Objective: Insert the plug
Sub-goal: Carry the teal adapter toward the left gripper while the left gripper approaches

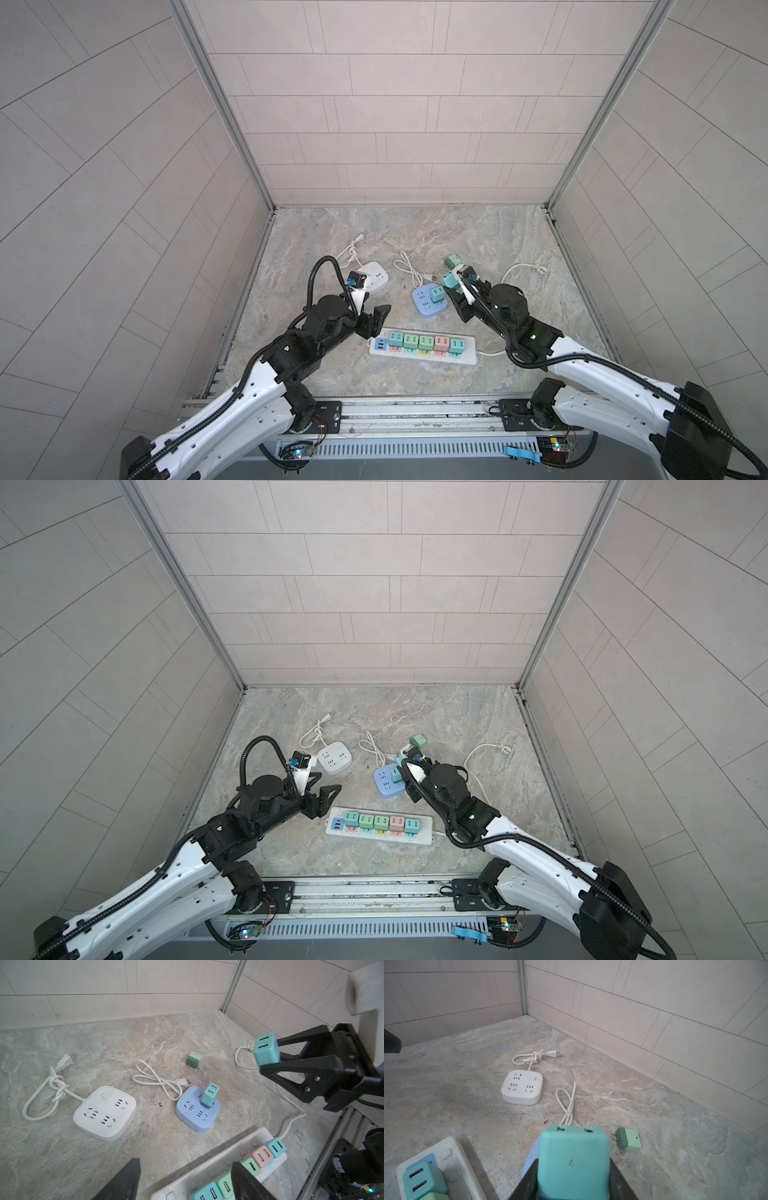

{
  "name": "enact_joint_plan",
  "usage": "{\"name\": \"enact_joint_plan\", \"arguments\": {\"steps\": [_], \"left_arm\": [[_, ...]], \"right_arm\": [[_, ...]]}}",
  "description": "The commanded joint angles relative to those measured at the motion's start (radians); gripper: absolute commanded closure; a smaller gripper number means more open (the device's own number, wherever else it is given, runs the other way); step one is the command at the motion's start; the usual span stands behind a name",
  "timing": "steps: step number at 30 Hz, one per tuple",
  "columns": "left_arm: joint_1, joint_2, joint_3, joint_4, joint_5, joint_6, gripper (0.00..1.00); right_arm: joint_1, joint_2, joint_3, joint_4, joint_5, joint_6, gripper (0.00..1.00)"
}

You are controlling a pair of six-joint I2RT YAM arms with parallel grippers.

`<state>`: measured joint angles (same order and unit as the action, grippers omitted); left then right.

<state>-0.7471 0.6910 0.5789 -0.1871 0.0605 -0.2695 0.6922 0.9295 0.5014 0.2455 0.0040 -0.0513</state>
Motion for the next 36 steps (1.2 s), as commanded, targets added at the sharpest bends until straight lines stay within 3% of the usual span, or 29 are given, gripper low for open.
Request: {"name": "enact_joint_plan", "arguments": {"steps": [1,4,8,9,11,17,23,36], "left_arm": [[0.004,0.006,0.073,-0.035,0.086,-0.025,0.25],[0.003,0.027,0.114,-0.04,0.151,-0.035,0.25],[0.003,0.077,0.173,-0.048,0.217,-0.038,0.25],[0.002,0.104,0.184,-0.045,0.228,-0.039,0.25],[0.002,0.148,0.201,-0.032,0.256,-0.042,0.25],[-0.038,0.277,0.249,0.009,0.371,-0.047,0.28],[-0.143,0.33,0.278,0.018,0.293,-0.023,0.28],[-0.165,0.376,0.276,0.035,0.283,-0.036,0.33]], "right_arm": [[0.003,-0.024,-0.013,0.078,-0.041,-0.104,0.91],[0.013,-0.017,-0.037,0.108,-0.173,-0.244,0.95],[0.106,-0.071,-0.139,0.161,-0.302,-0.549,0.98],[0.129,-0.087,-0.153,0.149,-0.316,-0.634,1.0],[0.165,-0.114,-0.17,0.156,-0.284,-0.681,1.0],[0.194,-0.133,-0.162,0.186,-0.224,-0.648,0.99],[0.236,-0.098,-0.158,0.228,-0.173,-0.651,1.0],[0.273,-0.112,-0.152,0.248,-0.158,-0.65,1.0]]}}
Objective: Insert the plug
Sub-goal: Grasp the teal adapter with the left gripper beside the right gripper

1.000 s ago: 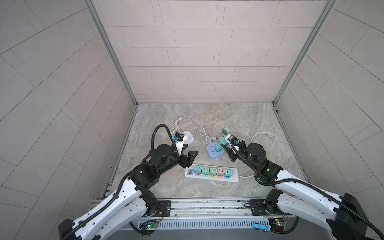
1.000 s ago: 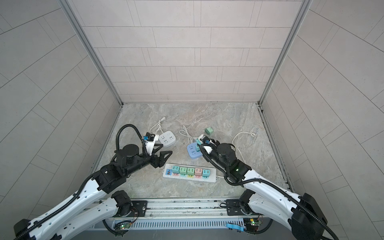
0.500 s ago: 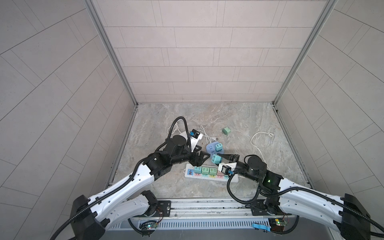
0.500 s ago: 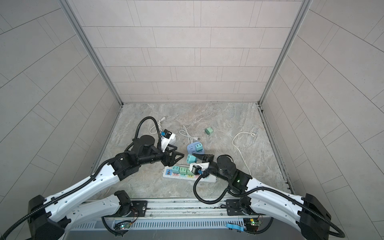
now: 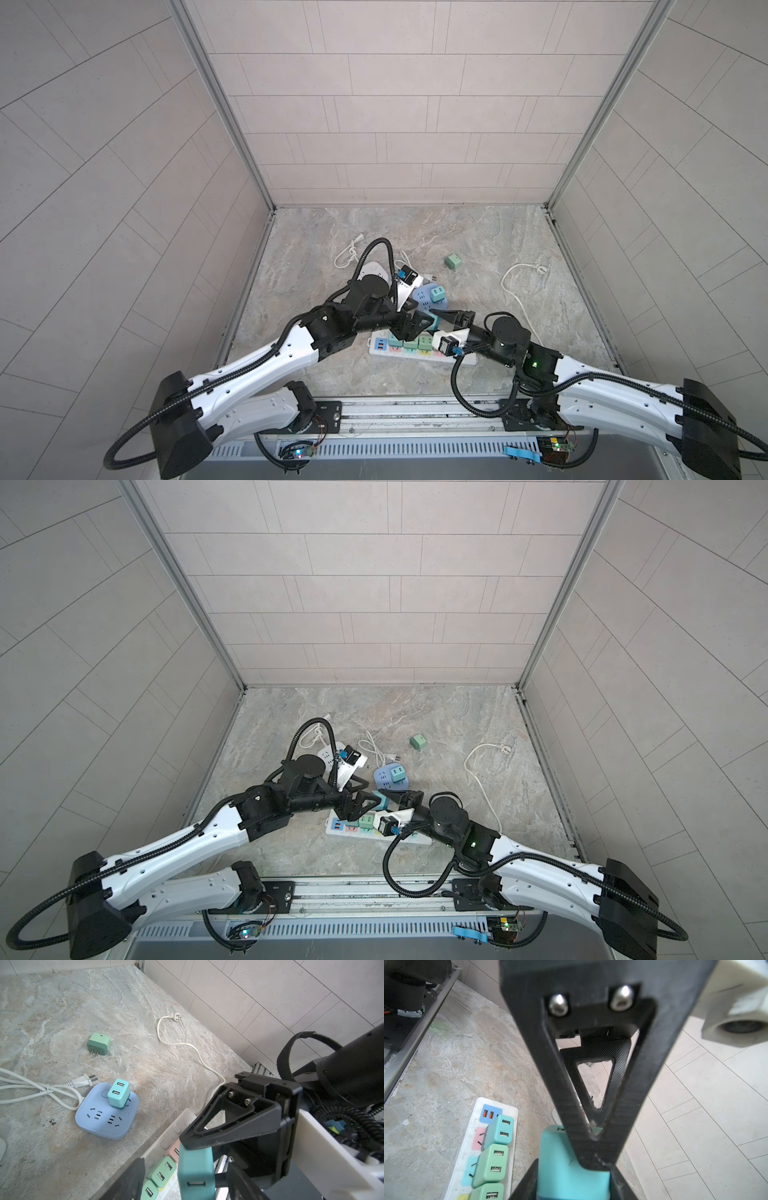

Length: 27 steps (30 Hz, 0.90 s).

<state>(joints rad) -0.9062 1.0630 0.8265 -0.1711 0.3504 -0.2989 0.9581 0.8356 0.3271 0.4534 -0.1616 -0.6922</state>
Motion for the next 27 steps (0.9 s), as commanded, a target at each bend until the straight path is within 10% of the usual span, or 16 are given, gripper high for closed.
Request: {"name": "enact_joint_plan", "arguments": {"steps": [1,27], "left_arm": [[-0.007,0.007,0.027,0.021,-0.005,-0.006,0.33],[-0.017,0.104,0.045,0.068,0.03,-0.005,0.51]], "right_arm": [[0.007,-0.018,0.023,0.04,0.008,-0.007,1.0],[0.031,0.024,0.056,0.059,0.025,0.019,1.0]]}}
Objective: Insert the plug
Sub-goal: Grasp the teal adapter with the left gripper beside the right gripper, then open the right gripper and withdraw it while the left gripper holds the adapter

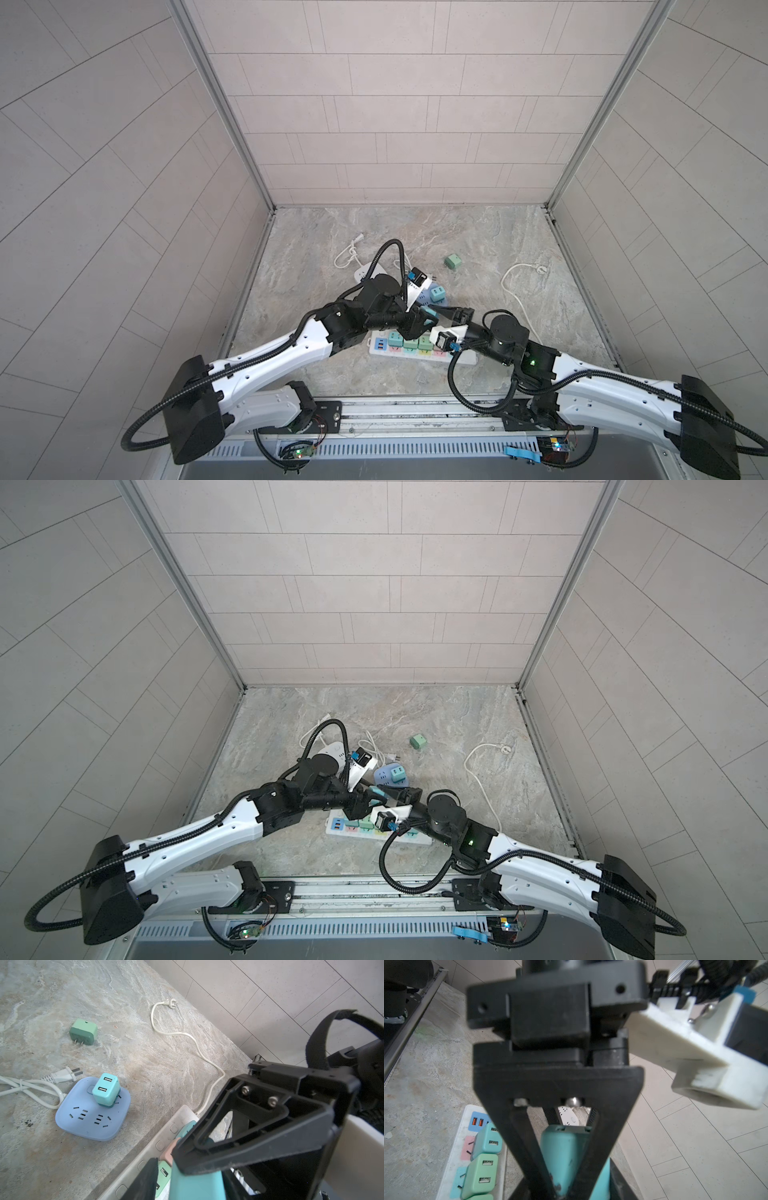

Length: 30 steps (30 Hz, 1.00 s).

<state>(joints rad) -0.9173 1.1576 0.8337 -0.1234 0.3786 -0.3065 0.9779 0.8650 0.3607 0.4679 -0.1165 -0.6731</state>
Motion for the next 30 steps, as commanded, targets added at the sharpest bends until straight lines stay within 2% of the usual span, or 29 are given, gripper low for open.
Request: {"name": "enact_joint_plan", "arguments": {"steps": [1,15,17,18,20,22,25,30], "left_arm": [[-0.006,0.011,0.04,0.02,0.002,0.003,0.51],[-0.008,0.027,0.047,0.025,0.024,-0.005,0.78],[-0.007,0.027,0.047,0.025,0.023,-0.003,0.85],[-0.008,0.025,0.047,0.025,0.022,-0.001,0.89],[-0.008,0.025,0.048,0.022,0.018,0.006,0.93],[-0.008,0.023,0.052,0.011,0.007,0.021,0.96],[-0.006,0.018,0.065,-0.033,-0.016,0.061,1.0],[-0.006,-0.007,0.092,-0.099,-0.047,0.114,1.0]], "right_arm": [[0.014,-0.005,0.023,0.044,-0.023,-0.004,1.0],[0.021,0.007,0.032,0.044,0.015,-0.011,1.0],[0.021,0.01,0.034,0.043,0.018,-0.007,1.0],[0.021,0.012,0.035,0.043,0.021,-0.005,0.97],[0.021,0.011,0.034,0.041,0.031,0.001,0.79],[0.021,0.002,0.034,0.022,0.062,-0.003,0.01],[0.019,-0.03,0.029,-0.015,0.119,-0.002,0.0],[-0.011,-0.109,0.023,-0.12,0.152,0.032,0.0]]}}
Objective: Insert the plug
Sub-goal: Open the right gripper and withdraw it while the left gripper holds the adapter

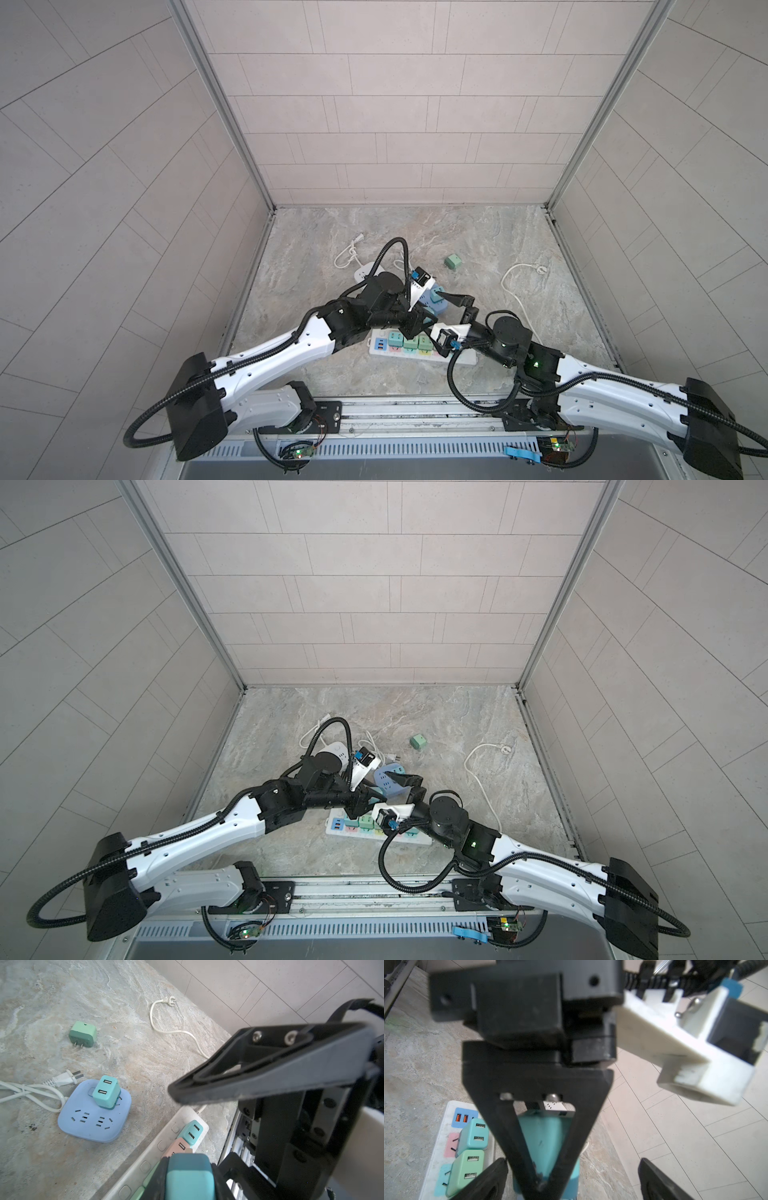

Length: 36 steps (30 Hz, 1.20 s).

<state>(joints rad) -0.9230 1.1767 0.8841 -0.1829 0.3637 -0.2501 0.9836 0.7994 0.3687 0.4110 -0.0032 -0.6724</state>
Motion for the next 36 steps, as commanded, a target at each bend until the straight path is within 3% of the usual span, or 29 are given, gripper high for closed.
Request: {"name": "enact_joint_plan", "arguments": {"steps": [1,8,13,22,29,33,36], "left_arm": [[0.0,-0.034,0.047,-0.055,-0.055,0.072,1.0],[0.0,-0.092,0.063,-0.156,-0.202,0.165,1.0],[0.0,-0.132,0.05,-0.201,-0.332,0.226,1.0],[0.0,-0.09,0.062,-0.264,-0.367,0.319,1.0],[0.004,0.012,0.091,-0.28,-0.411,0.34,1.0],[0.015,0.094,0.138,-0.309,-0.411,0.374,1.0],[0.029,0.148,0.177,-0.338,-0.384,0.401,1.0]], "right_arm": [[-0.029,-0.056,0.01,-0.078,0.044,0.048,0.0],[-0.178,-0.126,-0.035,-0.109,0.048,0.219,0.0],[-0.371,-0.14,-0.08,-0.084,0.049,0.421,0.0],[-0.684,-0.072,-0.109,-0.087,0.155,0.854,0.0],[-0.772,0.051,-0.074,-0.094,0.187,1.013,0.0],[-0.791,0.163,-0.023,-0.167,0.349,1.175,0.0],[-0.807,0.263,0.02,-0.185,0.361,1.22,0.0]]}}
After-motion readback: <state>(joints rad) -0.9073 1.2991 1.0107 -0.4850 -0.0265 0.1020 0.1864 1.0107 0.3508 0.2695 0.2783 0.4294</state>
